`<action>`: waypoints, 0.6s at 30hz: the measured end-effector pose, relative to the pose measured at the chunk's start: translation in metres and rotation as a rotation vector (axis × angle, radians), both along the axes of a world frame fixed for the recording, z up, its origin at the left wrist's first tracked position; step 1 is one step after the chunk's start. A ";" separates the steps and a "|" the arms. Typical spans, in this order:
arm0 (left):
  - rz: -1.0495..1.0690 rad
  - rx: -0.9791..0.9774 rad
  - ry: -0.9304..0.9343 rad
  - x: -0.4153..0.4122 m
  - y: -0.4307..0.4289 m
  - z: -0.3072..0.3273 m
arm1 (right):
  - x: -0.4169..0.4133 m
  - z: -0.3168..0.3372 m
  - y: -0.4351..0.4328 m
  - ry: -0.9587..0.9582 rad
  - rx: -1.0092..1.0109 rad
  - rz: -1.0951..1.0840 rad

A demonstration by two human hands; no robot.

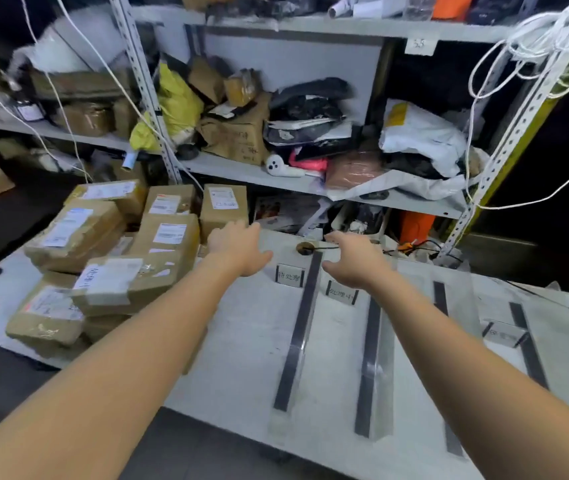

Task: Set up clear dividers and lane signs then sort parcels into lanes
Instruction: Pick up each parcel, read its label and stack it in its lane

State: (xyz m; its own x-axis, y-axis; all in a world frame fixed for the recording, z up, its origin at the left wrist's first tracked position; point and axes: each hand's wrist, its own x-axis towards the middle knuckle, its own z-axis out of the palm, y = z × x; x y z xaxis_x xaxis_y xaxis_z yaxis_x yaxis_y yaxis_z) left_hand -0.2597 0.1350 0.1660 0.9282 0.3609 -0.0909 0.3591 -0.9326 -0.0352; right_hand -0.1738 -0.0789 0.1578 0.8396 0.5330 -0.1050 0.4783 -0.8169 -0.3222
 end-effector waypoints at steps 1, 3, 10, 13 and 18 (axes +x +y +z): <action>0.009 -0.004 -0.012 -0.011 0.019 0.003 | -0.009 0.003 0.017 -0.002 0.010 0.004; 0.031 -0.005 -0.027 -0.032 0.053 0.011 | -0.023 0.006 0.050 -0.002 0.023 0.006; 0.168 -0.074 -0.048 -0.090 0.161 0.014 | -0.061 0.002 0.157 0.028 0.100 0.087; 0.247 -0.127 -0.030 -0.109 0.202 0.003 | -0.068 -0.011 0.198 0.073 0.161 0.143; 0.403 -0.222 -0.051 -0.134 0.259 -0.030 | -0.072 -0.036 0.252 0.177 0.231 0.187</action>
